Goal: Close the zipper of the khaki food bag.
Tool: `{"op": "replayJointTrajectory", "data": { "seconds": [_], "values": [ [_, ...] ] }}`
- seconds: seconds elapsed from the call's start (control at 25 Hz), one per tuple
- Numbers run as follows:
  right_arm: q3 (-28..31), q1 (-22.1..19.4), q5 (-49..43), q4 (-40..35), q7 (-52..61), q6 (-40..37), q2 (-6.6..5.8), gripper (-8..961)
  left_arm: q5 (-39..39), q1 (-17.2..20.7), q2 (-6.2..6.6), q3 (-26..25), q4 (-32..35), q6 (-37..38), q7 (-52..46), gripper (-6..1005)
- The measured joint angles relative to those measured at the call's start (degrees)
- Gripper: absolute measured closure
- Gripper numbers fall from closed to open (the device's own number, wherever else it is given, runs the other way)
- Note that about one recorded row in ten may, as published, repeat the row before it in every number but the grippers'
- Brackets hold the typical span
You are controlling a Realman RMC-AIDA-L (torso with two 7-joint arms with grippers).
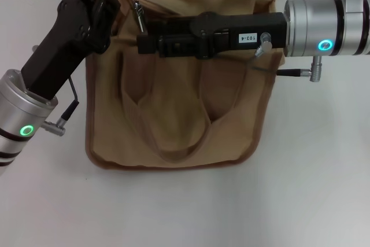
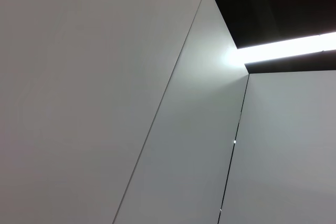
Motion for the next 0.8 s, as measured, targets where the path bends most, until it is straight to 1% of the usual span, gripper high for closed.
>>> {"op": "replayJointTrajectory", "data": {
  "seconds": [0.4, 0.8],
  "values": [
    [-0.33, 0.25, 0.92, -2.48, -0.05, -1.44, 0.23, 286, 0.0, -0.21, 0.0, 0.25, -0.19, -0.45, 1.32, 976],
    [-0.51, 0.66, 1.08, -2.2, -0.05, -1.22, 0.33, 290, 0.0, -0.28, 0.0, 0.27, -0.2, -0.64, 1.49, 976]
  ]
}}
